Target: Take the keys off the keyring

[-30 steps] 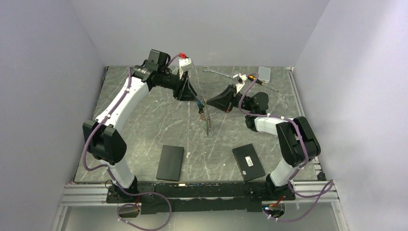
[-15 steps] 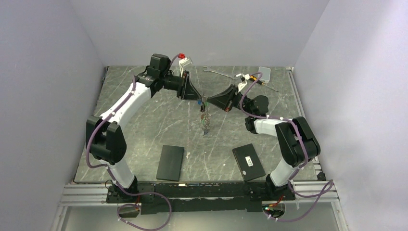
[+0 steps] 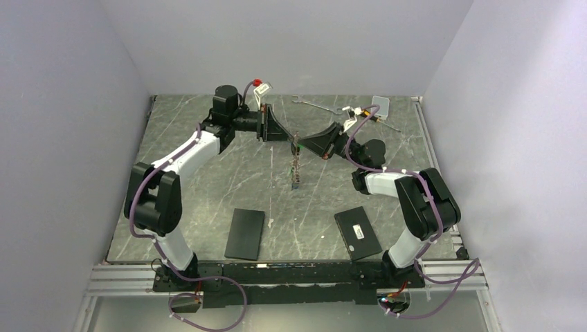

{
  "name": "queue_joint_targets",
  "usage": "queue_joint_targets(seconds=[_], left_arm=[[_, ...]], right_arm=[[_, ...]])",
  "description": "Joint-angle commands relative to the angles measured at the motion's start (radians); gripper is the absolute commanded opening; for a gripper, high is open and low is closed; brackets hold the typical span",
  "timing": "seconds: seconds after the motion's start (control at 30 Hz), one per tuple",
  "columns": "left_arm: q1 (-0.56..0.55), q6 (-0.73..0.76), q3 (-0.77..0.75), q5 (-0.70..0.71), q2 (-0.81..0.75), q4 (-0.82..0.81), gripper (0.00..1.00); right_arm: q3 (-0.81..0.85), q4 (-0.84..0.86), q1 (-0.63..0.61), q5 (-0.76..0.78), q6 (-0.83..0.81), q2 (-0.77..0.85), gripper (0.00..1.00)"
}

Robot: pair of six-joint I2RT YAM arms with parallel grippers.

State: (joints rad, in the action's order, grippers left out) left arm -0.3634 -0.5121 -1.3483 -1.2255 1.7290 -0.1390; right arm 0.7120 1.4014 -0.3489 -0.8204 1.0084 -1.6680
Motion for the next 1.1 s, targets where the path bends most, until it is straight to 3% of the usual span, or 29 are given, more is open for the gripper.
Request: queue_joint_targets(seconds=[0.0,0.07,0.3,0.83,0.97,1.07], left_arm=[[0.017,-0.288,0.080,-0.055,-0.008,-0.438,0.14],[0.029,-0.353,0.107,-0.054,-0.009,-0.552,0.17],[0.030,-0.345,0.108,-0.037,-0.007,-0.530,0.26],[0.011,-0.247,0.101,0.007,0.001,-0.396,0.17],[-0.001,-0.251,0.106,-0.005,0.003,-0.412,0.15],[-0.003,-0.304,0.127,-0.020,0.004,-0.501,0.19]], right_arm=[[0.015,0.117,-0.004,0.044,0.039,0.005,0.00],[0.014,0.109,-0.004,0.051,0.035,0.009,0.00],[0.016,0.102,-0.005,0.054,0.028,0.008,0.00],[0.015,0.110,-0.018,0.062,0.018,0.006,0.00],[0.014,0.104,-0.017,0.068,0.014,0.009,0.00],[0.014,0.104,-0.016,0.073,0.022,0.004,0.00]])
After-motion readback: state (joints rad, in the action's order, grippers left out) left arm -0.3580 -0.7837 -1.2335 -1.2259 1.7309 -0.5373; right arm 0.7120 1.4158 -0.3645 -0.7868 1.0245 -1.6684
